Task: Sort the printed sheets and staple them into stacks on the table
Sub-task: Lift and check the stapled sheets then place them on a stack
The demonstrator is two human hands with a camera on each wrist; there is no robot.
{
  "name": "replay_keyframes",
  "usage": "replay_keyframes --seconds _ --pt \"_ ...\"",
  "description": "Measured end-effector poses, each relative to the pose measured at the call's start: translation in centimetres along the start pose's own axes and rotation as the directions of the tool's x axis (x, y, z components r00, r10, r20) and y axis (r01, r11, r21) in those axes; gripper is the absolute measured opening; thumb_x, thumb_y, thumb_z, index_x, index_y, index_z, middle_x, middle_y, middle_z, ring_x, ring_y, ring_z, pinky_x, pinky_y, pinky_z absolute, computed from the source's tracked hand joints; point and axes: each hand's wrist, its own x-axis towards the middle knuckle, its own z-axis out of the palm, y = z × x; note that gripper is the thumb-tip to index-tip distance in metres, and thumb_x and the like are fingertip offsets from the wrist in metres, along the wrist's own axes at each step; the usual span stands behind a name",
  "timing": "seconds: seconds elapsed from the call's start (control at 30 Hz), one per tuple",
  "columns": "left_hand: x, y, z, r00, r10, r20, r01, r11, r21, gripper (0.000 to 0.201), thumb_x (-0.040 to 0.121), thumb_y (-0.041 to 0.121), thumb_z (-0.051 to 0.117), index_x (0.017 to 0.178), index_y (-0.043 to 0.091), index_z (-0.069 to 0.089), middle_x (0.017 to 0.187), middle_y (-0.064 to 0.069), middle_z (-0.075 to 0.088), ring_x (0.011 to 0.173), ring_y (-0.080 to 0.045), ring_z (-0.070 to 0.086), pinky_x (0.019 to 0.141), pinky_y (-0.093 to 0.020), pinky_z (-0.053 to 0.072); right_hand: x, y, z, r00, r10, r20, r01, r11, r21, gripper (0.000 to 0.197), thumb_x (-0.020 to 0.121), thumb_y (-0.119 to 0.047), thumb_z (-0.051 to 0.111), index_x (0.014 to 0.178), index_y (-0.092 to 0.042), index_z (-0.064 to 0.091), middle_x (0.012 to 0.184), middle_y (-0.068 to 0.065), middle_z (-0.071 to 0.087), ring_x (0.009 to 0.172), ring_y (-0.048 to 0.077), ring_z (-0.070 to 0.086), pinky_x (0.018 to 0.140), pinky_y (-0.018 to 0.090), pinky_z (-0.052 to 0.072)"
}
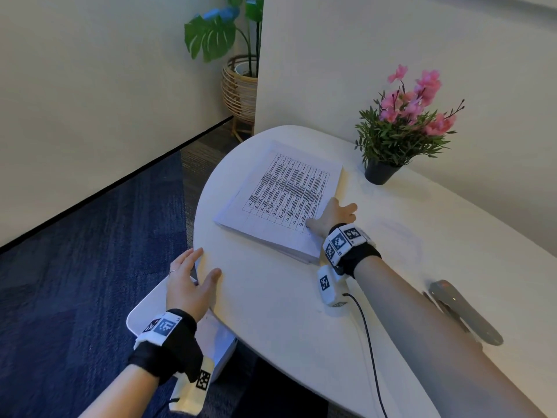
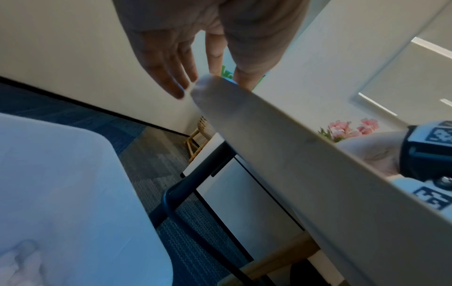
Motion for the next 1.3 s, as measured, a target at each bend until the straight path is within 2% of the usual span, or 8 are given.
replay_keyframes --seconds 0.27,0.37,0.47,0.7,0.87,1.0,1.17,1.3 --pt "4.9 5.8 0.4 0.981 0.126 0.149 -0.157 0.963 0.219 0.049 0.096 0.015 0.05 0.142 0.005 0.037 0.152 -0.011 0.03 0.139 -0.026 0.029 0.114 -0.037 0.021 -0.8 0.7 0.7 0.993 -0.024 0.117 0.017 0.998 0.068 0.057 0.086 -0.045 0.062 0.118 -0.001 0.047 0.136 0.019 0.031 0.106 0.035 0.054 0.072 0.032 0.044" --pt "8.2 8.1 0.8 0.977 0.058 0.204 -0.113 0.956 0.27 0.049 0.101 0.018 0.039 0.146 0.004 0.028 0.152 -0.015 0.03 0.139 -0.029 0.03 0.112 -0.037 0.022 -1.0 2.0 0.2 0.985 -0.089 0.145 0.083 0.996 0.045 0.038 0.089 -0.042 0.058 0.084 -0.005 0.051 0.09 0.012 0.056 0.082 0.023 0.056 0.053 0.027 0.038" --pt "9.9 9.0 1.7 0.964 -0.01 0.265 -0.074 0.949 0.307 0.047 0.102 0.02 0.032 0.146 0.004 0.028 0.144 -0.02 0.041 0.132 -0.034 0.039 0.106 -0.036 0.029 -2.0 2.9 0.6 0.98 -0.118 0.158 0.118 0.993 0.013 0.036 0.091 -0.028 0.056 0.065 -0.012 0.039 0.064 0.002 0.042 0.053 0.016 0.041 0.044 0.023 0.029" --pt "9.7 8.4 2.4 0.941 -0.047 0.336 -0.07 0.943 0.327 0.052 0.096 0.016 0.048 0.143 0.003 0.03 0.145 -0.019 0.038 0.13 -0.034 0.04 0.105 -0.037 0.031 -4.0 3.7 -1.2 0.956 -0.197 0.218 0.207 0.978 -0.024 0.038 0.095 -0.041 0.049 0.076 -0.007 0.051 0.081 0.008 0.055 0.074 0.024 0.054 0.055 0.026 0.04" --pt "5.9 6.9 1.7 0.957 -0.049 0.286 -0.057 0.934 0.353 0.055 0.089 0.02 0.059 0.136 0.001 0.038 0.142 -0.023 0.034 0.128 -0.036 0.038 0.104 -0.04 0.032 -4.8 13.6 -7.1 0.991 -0.032 -0.131 -0.007 0.957 -0.289 0.05 0.093 -0.044 0.051 0.131 -0.012 0.046 0.137 0.016 0.038 0.126 0.036 0.038 0.101 0.046 0.035" --pt "1.4 4.9 1.7 0.953 -0.044 0.298 -0.087 0.907 0.411 0.077 0.089 0.029 0.062 0.149 0.006 0.019 0.156 -0.013 0.013 0.143 -0.028 0.018 0.114 -0.039 0.021 -6.5 22.9 -8.6 0.943 0.242 -0.227 -0.312 0.881 -0.356 0.046 0.087 -0.047 0.053 0.114 -0.009 0.051 0.121 0.017 0.041 0.113 0.036 0.042 0.096 0.049 0.038" --pt "-3.2 4.1 2.9 0.917 0.009 0.4 -0.222 0.843 0.491 0.069 0.093 0.032 0.051 0.146 0.003 0.018 0.158 -0.015 -0.001 0.145 -0.029 0.005 0.118 -0.039 0.012 -8.0 26.6 -6.9 0.967 0.227 -0.113 -0.247 0.946 -0.211 0.03 0.093 -0.03 0.054 0.097 0.0 0.056 0.081 0.011 0.056 0.071 0.027 0.056 0.055 0.027 0.04" --pt "-5.1 4.6 3.1 0.886 0.042 0.462 -0.326 0.763 0.557 0.06 0.098 0.033 0.038 0.145 0.002 0.017 0.157 -0.018 -0.004 0.145 -0.033 0.001 0.118 -0.042 0.01 -9.9 24.6 -4.6 0.972 0.192 -0.136 -0.201 0.978 -0.057 0.024 0.097 -0.022 0.045 0.099 0.001 0.053 0.065 0.007 0.048 0.058 0.024 0.048 0.051 0.027 0.037"
